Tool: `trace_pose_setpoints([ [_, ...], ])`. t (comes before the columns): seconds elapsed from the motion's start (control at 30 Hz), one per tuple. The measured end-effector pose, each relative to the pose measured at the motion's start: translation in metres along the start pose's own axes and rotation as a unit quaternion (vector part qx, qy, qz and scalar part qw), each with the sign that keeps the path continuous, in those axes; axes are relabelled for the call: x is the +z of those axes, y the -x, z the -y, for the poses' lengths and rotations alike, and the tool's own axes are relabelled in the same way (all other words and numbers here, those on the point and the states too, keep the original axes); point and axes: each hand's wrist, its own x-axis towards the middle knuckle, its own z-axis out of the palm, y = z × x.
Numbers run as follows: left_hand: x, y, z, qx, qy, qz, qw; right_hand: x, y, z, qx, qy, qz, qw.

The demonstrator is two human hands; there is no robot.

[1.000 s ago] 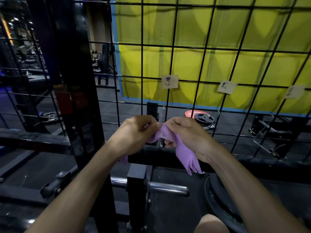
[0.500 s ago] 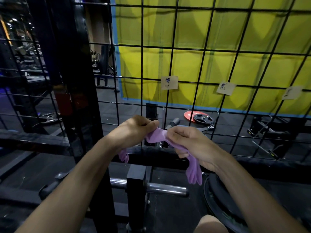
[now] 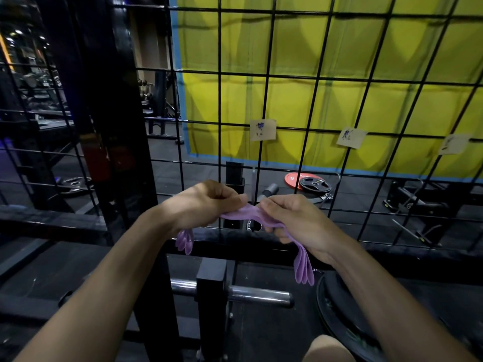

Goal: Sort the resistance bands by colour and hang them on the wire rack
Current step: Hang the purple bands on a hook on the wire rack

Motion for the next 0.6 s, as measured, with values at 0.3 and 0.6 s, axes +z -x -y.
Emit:
trace_pose_setpoints([
  [0.3, 0.007, -0.005, 0.004, 0.042, 0.002, -0.089, 0.995, -0.012, 0.001, 0.011, -0.008, 0.019, -0.016, 1.0],
  [0.6, 0.007, -0.011, 0.009, 0.096, -0.075, -0.186, 0.975, 0.009, -0.004, 0.015, -0.059, -0.015, -0.121, 0.991],
])
